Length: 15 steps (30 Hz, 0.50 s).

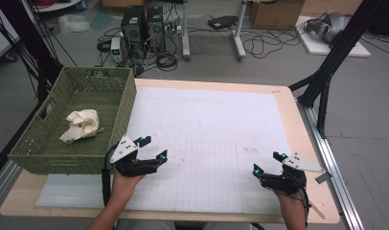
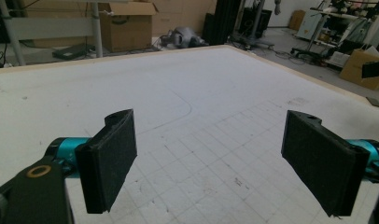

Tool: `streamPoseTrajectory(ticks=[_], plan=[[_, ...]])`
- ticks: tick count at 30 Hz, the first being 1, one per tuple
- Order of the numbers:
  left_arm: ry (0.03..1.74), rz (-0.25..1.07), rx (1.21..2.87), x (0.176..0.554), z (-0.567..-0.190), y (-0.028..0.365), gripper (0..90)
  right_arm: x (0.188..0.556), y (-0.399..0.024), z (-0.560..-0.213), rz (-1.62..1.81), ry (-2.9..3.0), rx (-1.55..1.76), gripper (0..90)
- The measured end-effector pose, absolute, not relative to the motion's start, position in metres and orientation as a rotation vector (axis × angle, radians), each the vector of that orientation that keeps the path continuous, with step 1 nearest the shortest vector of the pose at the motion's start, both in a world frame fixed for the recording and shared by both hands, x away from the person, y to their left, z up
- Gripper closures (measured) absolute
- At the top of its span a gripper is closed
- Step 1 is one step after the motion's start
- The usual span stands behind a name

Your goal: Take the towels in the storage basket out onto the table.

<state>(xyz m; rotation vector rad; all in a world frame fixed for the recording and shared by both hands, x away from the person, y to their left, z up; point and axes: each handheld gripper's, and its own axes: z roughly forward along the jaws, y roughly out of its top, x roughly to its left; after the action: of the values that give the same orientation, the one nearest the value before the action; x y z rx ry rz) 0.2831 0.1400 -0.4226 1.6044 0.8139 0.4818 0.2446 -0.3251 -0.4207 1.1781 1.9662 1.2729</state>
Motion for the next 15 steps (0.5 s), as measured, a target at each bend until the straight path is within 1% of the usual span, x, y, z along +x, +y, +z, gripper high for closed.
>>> streamPoseTrajectory(ticks=[15], plan=[[0.831,0.472,1.591,0.2899,-0.4233,0.1362,18.5,0.2435,-0.3331,-0.4257,1.257,1.973,1.212,10.5]])
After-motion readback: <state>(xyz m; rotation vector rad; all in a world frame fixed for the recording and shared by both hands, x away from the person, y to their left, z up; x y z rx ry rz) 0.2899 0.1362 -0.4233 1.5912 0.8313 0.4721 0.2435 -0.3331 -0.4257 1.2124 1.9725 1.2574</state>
